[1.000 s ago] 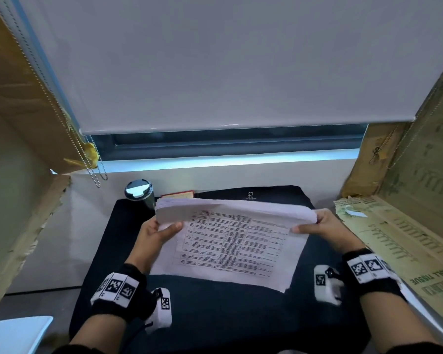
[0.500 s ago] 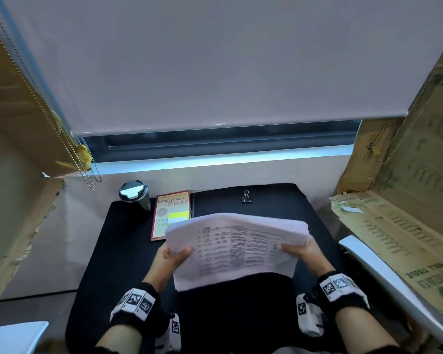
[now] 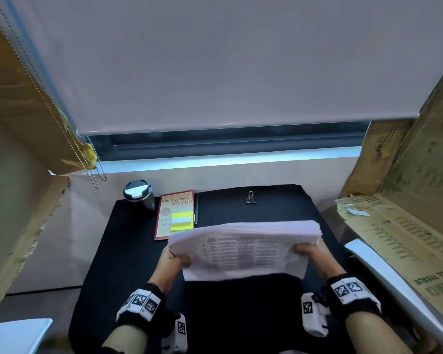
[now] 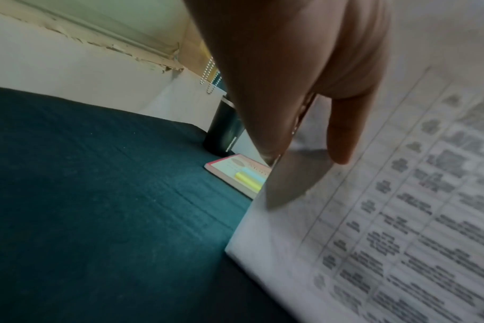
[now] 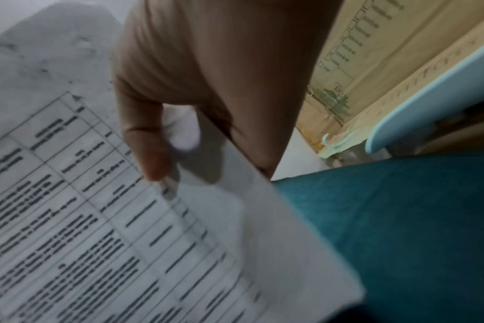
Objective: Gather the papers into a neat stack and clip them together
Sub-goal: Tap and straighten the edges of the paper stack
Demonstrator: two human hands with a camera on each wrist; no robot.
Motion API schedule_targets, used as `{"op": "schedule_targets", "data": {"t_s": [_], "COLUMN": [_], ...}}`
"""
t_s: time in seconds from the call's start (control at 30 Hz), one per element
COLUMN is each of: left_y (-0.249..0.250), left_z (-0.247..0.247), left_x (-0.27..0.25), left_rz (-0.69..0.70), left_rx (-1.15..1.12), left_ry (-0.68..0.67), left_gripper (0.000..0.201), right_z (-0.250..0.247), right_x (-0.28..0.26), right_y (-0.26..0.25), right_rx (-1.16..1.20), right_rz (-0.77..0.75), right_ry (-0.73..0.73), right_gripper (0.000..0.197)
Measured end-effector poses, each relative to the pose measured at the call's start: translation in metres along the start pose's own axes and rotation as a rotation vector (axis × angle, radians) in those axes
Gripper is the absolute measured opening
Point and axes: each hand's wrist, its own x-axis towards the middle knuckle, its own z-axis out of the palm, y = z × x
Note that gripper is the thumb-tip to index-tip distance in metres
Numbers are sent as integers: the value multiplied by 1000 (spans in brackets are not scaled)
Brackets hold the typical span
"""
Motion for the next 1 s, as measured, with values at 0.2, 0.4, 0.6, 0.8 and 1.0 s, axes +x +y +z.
{"op": "schedule_targets", "data": {"t_s": [0.2,0.4,0.6,0.8,1.0], "left_y": [1,13,-5,17,51], "left_z": [7,13,19,15,32], "left_x": [1,1,-6,-2,2], "left_rz": [-47,-23,-131,22,36], "left_rx": [17,-9,87,64,-314], "left_ry": [-22,5,-26,-3,170], "left_gripper": [36,28,32,23,94], "right_z": [-4,-8,0,9,16], "right_x": [4,7,7,9,11], "right_y": [11,5,36,20,13], "right_rx": [-92,-98,-90,131,445], "right_rz": [39,13,132,103,289], "right_ry": [59,65,170,262,141], "right_gripper": [31,23,29,31,18]}}
